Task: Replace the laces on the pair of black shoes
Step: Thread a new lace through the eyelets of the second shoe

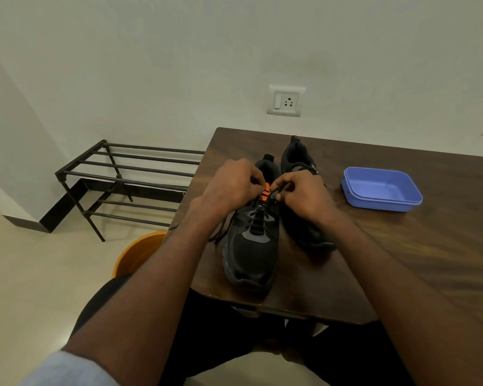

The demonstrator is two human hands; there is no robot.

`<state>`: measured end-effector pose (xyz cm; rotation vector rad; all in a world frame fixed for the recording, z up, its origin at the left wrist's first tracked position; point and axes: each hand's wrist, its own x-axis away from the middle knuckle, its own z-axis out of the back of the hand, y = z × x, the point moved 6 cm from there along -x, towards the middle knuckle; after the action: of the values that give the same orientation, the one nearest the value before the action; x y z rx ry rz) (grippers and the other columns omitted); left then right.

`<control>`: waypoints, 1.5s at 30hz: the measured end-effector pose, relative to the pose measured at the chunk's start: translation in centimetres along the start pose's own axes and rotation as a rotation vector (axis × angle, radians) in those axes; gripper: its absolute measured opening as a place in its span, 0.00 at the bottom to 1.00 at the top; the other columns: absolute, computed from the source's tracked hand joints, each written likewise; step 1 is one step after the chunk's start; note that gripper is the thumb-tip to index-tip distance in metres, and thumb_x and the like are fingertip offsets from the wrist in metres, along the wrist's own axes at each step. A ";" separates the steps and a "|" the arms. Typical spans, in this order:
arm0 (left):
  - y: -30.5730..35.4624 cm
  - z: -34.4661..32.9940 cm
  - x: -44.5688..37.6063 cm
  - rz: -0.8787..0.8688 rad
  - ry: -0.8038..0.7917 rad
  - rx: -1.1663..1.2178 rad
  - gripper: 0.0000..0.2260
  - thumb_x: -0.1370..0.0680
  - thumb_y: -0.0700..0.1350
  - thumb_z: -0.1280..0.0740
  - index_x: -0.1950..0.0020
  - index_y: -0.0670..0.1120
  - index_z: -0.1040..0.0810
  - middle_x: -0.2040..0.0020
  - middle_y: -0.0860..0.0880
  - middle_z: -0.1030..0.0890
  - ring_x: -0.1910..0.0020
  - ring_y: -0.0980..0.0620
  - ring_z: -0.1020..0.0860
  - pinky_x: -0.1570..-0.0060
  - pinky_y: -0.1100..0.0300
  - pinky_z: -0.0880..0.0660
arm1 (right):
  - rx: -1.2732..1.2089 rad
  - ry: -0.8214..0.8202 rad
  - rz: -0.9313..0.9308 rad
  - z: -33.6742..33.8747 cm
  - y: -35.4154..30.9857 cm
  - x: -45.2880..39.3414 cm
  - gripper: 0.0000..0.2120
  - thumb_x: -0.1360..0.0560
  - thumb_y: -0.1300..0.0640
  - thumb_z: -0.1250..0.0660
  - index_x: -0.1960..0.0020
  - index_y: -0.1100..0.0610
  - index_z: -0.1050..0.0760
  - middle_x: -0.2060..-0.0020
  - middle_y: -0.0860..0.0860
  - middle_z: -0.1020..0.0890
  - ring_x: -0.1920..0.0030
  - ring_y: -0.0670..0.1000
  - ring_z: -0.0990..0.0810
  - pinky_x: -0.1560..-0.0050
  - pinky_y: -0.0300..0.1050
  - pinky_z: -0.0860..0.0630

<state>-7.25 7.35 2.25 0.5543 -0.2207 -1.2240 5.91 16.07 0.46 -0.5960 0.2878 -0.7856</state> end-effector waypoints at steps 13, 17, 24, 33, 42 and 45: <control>-0.5 -1.5 -0.4 0.063 -0.055 0.073 0.04 0.21 0.46 0.27 0.53 0.54 0.14 0.58 0.58 0.17 0.59 0.59 0.20 0.53 0.56 0.19 | -0.070 0.034 -0.030 -0.4 0.3 0.1 0.11 0.22 0.62 0.29 0.44 0.50 0.16 0.53 0.45 0.15 0.51 0.43 0.18 0.53 0.34 0.28; -0.7 -1.7 -0.1 0.182 0.050 0.074 0.07 0.21 0.47 0.27 0.59 0.55 0.16 0.60 0.55 0.16 0.60 0.56 0.18 0.56 0.53 0.17 | -0.090 0.037 -0.041 -0.6 0.2 0.2 0.10 0.22 0.62 0.29 0.43 0.51 0.16 0.50 0.47 0.14 0.49 0.44 0.18 0.46 0.40 0.26; -0.7 -2.3 -0.3 0.212 0.012 0.157 0.07 0.22 0.44 0.27 0.60 0.52 0.15 0.59 0.54 0.16 0.59 0.57 0.18 0.58 0.57 0.19 | -0.128 0.061 -0.082 -0.6 0.2 0.5 0.10 0.23 0.64 0.28 0.47 0.50 0.15 0.52 0.48 0.14 0.50 0.46 0.17 0.44 0.44 0.21; -1.3 -1.2 -0.3 0.149 -0.160 0.144 0.12 0.17 0.37 0.37 0.45 0.48 0.15 0.44 0.50 0.16 0.45 0.52 0.20 0.41 0.52 0.23 | -0.281 0.081 -0.281 -0.4 0.7 1.1 0.06 0.20 0.61 0.32 0.54 0.54 0.18 0.57 0.52 0.14 0.59 0.50 0.13 0.49 0.55 0.15; -1.8 0.1 0.3 0.153 -0.159 0.124 0.15 0.16 0.35 0.40 0.39 0.48 0.16 0.35 0.47 0.19 0.40 0.54 0.24 0.41 0.59 0.29 | -0.229 0.289 -0.307 2.8 0.4 1.7 0.11 0.21 0.58 0.30 0.62 0.52 0.18 0.66 0.50 0.15 0.63 0.51 0.14 0.55 0.56 0.14; -1.8 0.2 0.4 0.142 -0.165 0.127 0.14 0.17 0.36 0.38 0.39 0.49 0.16 0.34 0.48 0.20 0.38 0.53 0.24 0.40 0.59 0.29 | -0.368 0.752 -0.385 9.6 2.3 3.0 0.10 0.22 0.56 0.36 0.60 0.52 0.19 0.62 0.47 0.14 0.60 0.51 0.13 0.54 0.54 0.16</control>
<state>-8.73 6.55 1.45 0.5382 -0.4724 -1.1227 13.60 18.96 6.70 -0.6908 1.0466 -1.3330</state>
